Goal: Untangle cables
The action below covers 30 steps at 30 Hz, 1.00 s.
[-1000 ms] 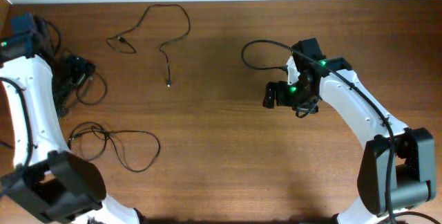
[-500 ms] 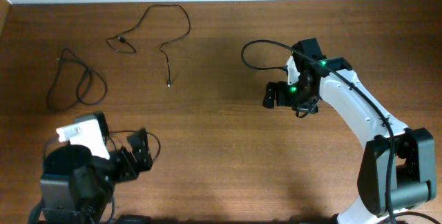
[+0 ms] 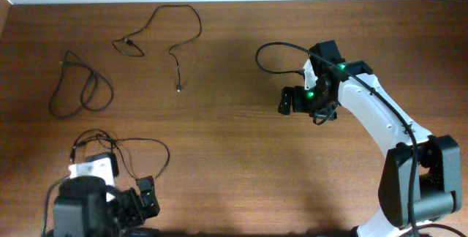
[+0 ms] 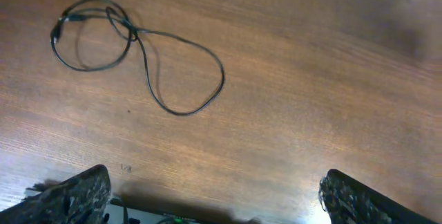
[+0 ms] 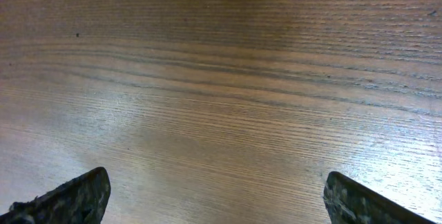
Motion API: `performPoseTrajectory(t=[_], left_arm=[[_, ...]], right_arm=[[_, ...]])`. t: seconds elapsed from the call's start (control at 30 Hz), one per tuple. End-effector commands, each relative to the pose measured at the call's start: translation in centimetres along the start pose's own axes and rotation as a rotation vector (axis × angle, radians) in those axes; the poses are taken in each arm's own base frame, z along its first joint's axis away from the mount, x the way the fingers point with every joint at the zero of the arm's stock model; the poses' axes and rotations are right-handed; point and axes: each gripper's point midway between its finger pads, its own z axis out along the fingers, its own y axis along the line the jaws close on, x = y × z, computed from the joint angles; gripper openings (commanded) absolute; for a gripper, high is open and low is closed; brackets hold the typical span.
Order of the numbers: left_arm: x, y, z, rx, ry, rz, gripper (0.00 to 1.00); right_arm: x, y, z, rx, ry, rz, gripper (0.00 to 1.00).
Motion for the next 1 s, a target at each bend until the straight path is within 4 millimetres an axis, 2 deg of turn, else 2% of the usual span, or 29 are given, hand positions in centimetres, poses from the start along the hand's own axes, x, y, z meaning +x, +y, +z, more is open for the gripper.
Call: performPoseTrajectory(t=[0.0, 0.07, 0.17, 0.27, 0.4, 0.5, 0.53, 0.6, 0.67, 0.7, 0.77, 0.83, 0.97], left_arm=[[1.0, 0.8, -3.3, 0.056, -0.201, -0.002, 0.99], [2.3, 1.4, -5.4, 0.104, -0.341, -0.012, 0.99], [3.9, 2.1, -7.4, 0.154, -0.487, -0.023, 0.99], [5.1, 2.6, -8.5, 0.173, -0.559, -0.033, 0.99], [5.2, 2.6, -8.6, 0.166, -0.56, -0.039, 0.99], [3.6, 2.1, -9.8, 0.198, -0.637, -0.047, 0.99], [1.7, 1.8, -11.2, 0.212, -0.732, -0.059, 0.99], [-0.7, 1.5, -11.5, 0.219, -0.816, -0.074, 0.99], [-2.9, 0.6, -9.3, 0.227, -0.838, -0.076, 0.99], [-4.1, 0.1, -7.3, 0.229, -0.842, -0.076, 0.99], [-5.9, -0.8, -1.8, 0.228, -0.84, -0.076, 0.99], [-6.7, -1.4, 2.8, 0.232, -0.852, -0.077, 0.99], [-6.6, -1.7, 8.0, 0.224, -0.876, -0.045, 0.99]], right_arm=[[-0.1, 0.3, -0.3, -0.006, -0.01, -0.004, 0.99], [-0.1, 0.3, -0.3, -0.006, -0.01, -0.004, 0.99], [-0.1, 0.3, -0.3, -0.006, -0.01, -0.005, 0.99], [-0.1, 0.3, -0.3, -0.006, -0.01, -0.004, 0.99], [-0.1, 0.3, -0.3, -0.006, -0.01, -0.004, 0.99], [-0.1, 0.3, -0.3, -0.006, -0.01, -0.005, 0.99], [-0.1, 0.3, -0.3, -0.006, -0.01, -0.004, 0.99], [-0.1, 0.3, -0.3, -0.006, -0.01, -0.005, 0.99], [-0.1, 0.3, -0.3, -0.006, -0.01, -0.004, 0.99], [-0.1, 0.3, -0.3, -0.006, -0.01, -0.004, 0.99], [-0.1, 0.3, -0.3, -0.006, -0.01, -0.004, 0.99], [-0.1, 0.3, -0.3, -0.006, -0.01, -0.004, 0.99], [-0.1, 0.3, -0.3, -0.006, -0.01, -0.005, 0.99]])
